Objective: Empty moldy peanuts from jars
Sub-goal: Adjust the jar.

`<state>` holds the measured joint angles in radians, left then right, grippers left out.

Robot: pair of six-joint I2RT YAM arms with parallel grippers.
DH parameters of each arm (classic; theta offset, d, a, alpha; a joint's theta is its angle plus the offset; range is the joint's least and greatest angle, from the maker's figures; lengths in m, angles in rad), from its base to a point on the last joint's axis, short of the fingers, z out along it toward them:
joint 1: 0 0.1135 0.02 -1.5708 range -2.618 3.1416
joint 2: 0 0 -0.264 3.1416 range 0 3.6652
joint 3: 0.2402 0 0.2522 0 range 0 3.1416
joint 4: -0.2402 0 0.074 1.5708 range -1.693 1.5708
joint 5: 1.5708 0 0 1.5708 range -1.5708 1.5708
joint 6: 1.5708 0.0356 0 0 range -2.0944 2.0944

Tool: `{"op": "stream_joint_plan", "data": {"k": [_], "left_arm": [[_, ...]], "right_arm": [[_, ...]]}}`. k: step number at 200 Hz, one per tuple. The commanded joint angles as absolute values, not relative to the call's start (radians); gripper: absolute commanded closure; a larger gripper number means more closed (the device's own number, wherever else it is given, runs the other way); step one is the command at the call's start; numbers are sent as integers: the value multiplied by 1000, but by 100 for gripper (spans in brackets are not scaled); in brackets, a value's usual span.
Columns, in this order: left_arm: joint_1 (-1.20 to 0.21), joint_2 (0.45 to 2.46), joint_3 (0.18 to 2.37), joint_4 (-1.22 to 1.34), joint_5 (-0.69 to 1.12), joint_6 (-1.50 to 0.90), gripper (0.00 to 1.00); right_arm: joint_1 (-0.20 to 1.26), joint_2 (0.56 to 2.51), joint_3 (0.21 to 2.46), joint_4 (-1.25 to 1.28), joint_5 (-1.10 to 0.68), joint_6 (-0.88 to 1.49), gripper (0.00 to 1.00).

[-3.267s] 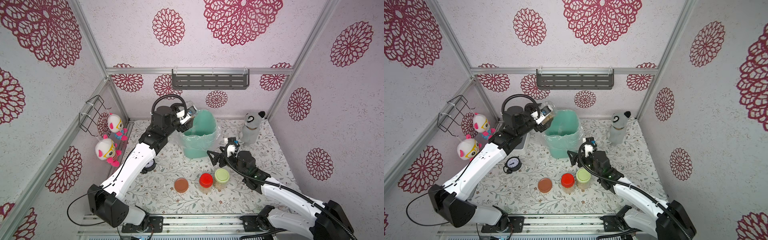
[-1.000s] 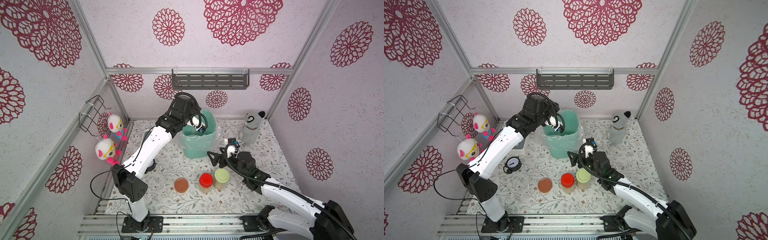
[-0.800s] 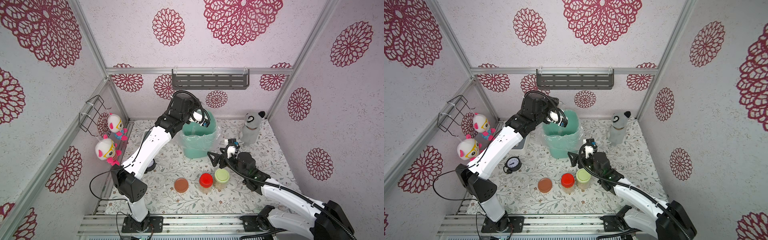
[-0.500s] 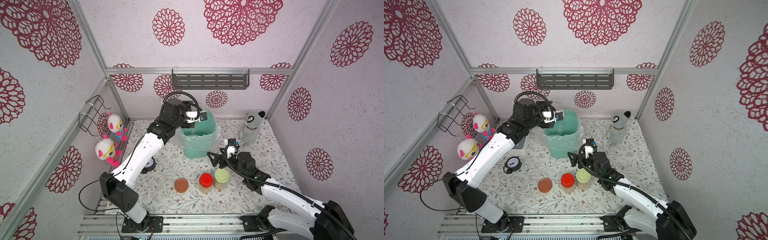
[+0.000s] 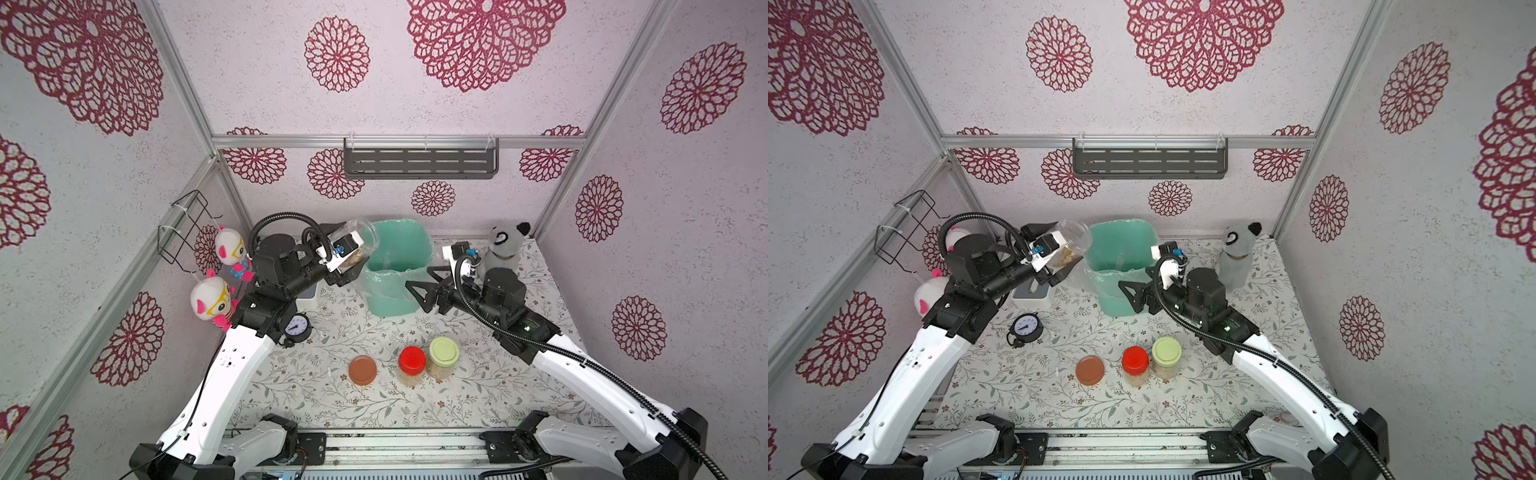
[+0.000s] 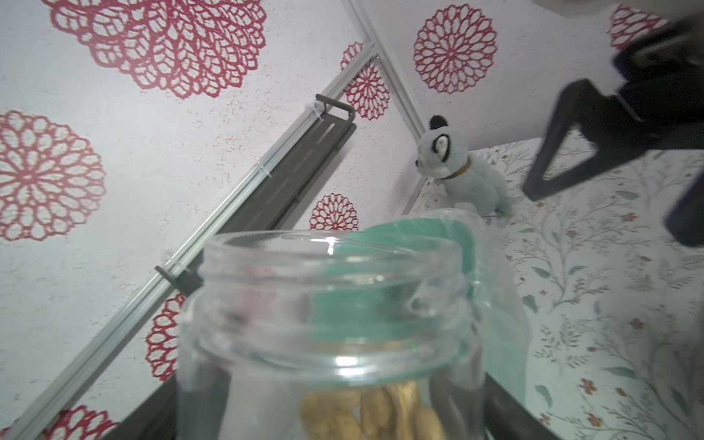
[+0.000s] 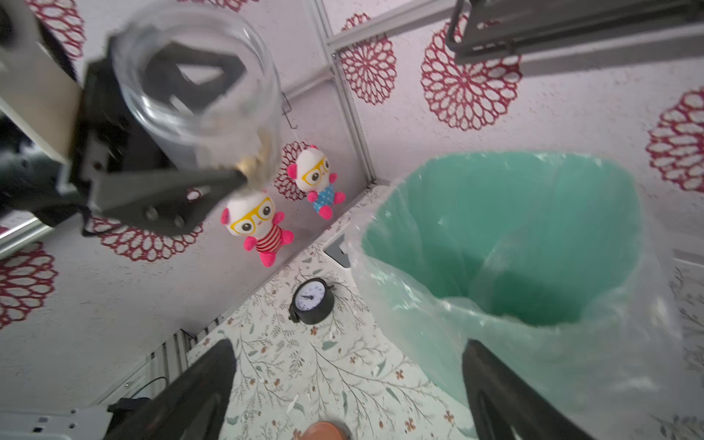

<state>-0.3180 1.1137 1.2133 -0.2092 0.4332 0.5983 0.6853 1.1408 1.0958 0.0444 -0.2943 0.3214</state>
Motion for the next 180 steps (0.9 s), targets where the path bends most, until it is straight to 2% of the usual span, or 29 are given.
{"op": "stream_joint_plan", "data": {"k": [1, 57, 112, 180], "left_arm": [[-306, 1056, 1168, -159, 551, 528, 100], [-303, 1001, 1080, -189, 699, 491, 100], [-302, 1013, 1058, -234, 730, 512, 100], [-328, 1050, 1096, -265, 719, 540, 100]], "right_arm": [[680, 1198, 1237, -109, -424, 278, 7], [680, 1360, 1492, -308, -558, 282, 14], [694, 1462, 1592, -379, -623, 289, 18], [743, 1599, 1752, -571, -531, 234, 34]]}}
